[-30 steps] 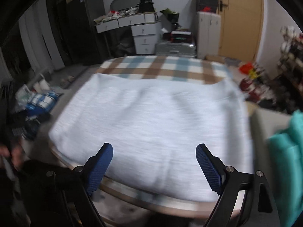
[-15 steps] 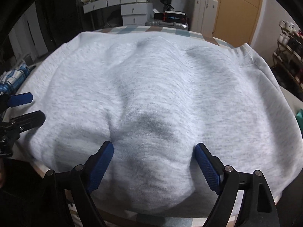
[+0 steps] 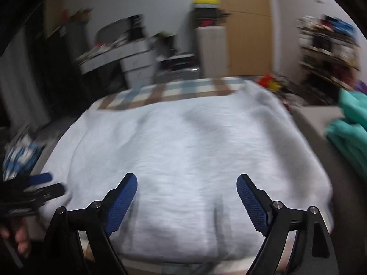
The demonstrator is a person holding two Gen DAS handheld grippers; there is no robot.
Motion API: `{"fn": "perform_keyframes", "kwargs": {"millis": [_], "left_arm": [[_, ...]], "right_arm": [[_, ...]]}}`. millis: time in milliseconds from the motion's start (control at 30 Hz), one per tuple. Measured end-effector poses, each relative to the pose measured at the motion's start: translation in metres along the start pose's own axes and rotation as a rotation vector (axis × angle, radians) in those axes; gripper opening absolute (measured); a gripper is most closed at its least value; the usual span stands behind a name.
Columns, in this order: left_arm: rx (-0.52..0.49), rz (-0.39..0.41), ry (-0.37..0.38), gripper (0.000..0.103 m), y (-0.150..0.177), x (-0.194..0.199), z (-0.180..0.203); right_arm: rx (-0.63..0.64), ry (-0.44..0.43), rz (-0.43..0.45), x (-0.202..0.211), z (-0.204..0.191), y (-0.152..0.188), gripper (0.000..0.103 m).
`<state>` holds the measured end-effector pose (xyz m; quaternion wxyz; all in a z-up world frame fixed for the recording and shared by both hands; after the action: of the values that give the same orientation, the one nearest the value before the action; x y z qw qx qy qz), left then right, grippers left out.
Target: Fold large clothes
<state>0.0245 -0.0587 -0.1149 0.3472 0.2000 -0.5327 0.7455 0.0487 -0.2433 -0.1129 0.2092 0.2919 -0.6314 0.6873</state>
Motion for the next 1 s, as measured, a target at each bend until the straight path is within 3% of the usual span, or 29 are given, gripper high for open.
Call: {"fn": "perform_keyframes", "kwargs": {"millis": [67,167,233,267,367,533,733,800,933,1000], "left_arm": [[-0.039,0.041,-0.067,0.081,-0.007,0.000,0.015],[-0.003,-0.173,-0.039,0.081,-0.001,-0.039,0.028],[0.018,-0.262,-0.136,0.081,0.009,-0.067,0.022],[0.050,-0.288,-0.144,0.083,0.012,-0.077,0.018],[0.138,-0.275,-0.160,0.083,0.009,-0.084,0.006],[0.052,-0.233,-0.240,0.086,0.017,-0.088,0.018],[0.057,-0.235,-0.168,0.086,0.019,-0.076,0.014],[0.058,-0.248,-0.157,0.086,0.018,-0.073,0.013],[0.052,-0.267,-0.155,0.086,0.017,-0.074,0.009],[0.047,-0.276,-0.152,0.086,0.016,-0.074,0.007]], "right_arm": [[-0.045,-0.004,-0.098,-0.015,0.012,0.010,0.091],[-0.066,0.032,-0.225,-0.032,0.022,0.027,0.090],[0.006,0.068,-0.253,-0.039,0.016,0.029,0.090],[0.069,0.112,-0.261,-0.040,0.010,0.028,0.090],[0.195,0.178,-0.263,-0.042,-0.003,0.028,0.089],[0.118,0.086,-0.255,-0.040,0.010,0.027,0.093],[0.015,-0.067,-0.076,-0.005,0.013,-0.011,0.091],[0.082,-0.087,-0.113,-0.015,-0.004,-0.024,0.091],[0.212,-0.094,-0.212,-0.059,-0.033,-0.060,0.074],[0.258,-0.068,-0.277,-0.087,-0.040,-0.064,0.071]]}}
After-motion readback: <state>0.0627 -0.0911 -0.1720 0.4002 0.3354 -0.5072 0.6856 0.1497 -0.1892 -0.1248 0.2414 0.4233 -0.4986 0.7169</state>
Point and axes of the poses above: each gripper's, at about its wrist camera, not at the fingertips, and x roughly against the way its jaws point, z to its right, y to its underside, the point moved 5 cm from there along -x, roughly the way its jaws point, and after that the axes turned 13 degrees about x, right-handed, at the moved point
